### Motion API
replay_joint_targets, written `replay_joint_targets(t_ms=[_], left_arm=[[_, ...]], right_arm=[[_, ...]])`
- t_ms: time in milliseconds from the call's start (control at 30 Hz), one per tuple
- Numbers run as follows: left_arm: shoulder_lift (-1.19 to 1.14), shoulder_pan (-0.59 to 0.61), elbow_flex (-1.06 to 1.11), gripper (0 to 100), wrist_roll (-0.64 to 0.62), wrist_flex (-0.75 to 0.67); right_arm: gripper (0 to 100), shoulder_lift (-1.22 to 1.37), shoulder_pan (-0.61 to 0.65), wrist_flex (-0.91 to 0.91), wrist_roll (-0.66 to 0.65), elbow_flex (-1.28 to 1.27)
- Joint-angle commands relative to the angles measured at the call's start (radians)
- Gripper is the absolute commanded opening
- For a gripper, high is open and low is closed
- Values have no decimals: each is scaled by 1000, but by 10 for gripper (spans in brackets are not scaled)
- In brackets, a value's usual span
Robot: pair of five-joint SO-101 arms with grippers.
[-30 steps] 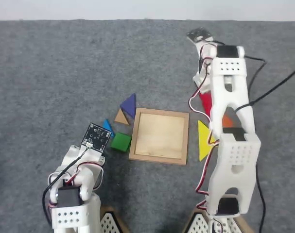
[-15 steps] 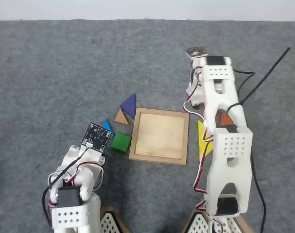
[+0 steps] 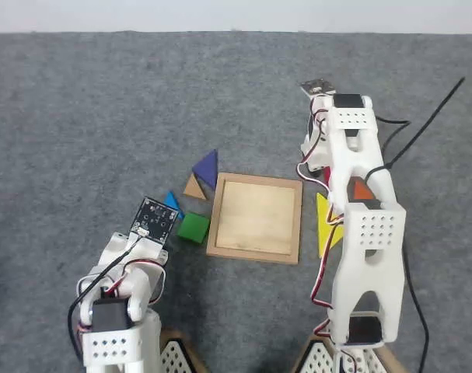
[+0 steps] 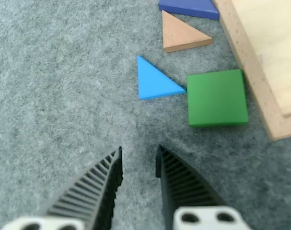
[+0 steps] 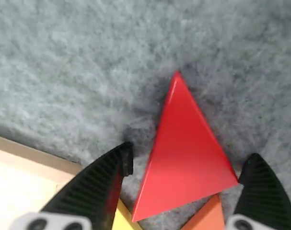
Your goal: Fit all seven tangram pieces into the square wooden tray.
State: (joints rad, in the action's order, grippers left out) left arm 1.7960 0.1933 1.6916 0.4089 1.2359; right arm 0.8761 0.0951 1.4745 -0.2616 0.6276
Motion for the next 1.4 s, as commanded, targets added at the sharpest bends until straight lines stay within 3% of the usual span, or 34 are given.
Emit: replay_joint_targets(t_ms=[0,67,233,367,533,667,967,1133,1367], left_arm=[[20,5,-7,108,8,6],[20,5,-7,108,8,6],[20,5,-7,108,8,6],[20,5,-7,108,8,6],[20,5,-7,108,8,6],[20,5,-7,108,8,6],[20,5,-7,108,8,6],[20,5,-7,108,8,6],[20,5,-7,108,8,6]], right_arm=[[349,4,-24,10,15,8],[328,8,-24,31,55,8],[135,8,-24,42,121,8],[160,8,-24,41,127,8],[89,-1,-22,35,121,8],[91,-65,-13,70,118,89],[91,-544,62,266,129,155],[91,-789,47,173,129,-230],[110,-1110,42,-441,180,-1117]])
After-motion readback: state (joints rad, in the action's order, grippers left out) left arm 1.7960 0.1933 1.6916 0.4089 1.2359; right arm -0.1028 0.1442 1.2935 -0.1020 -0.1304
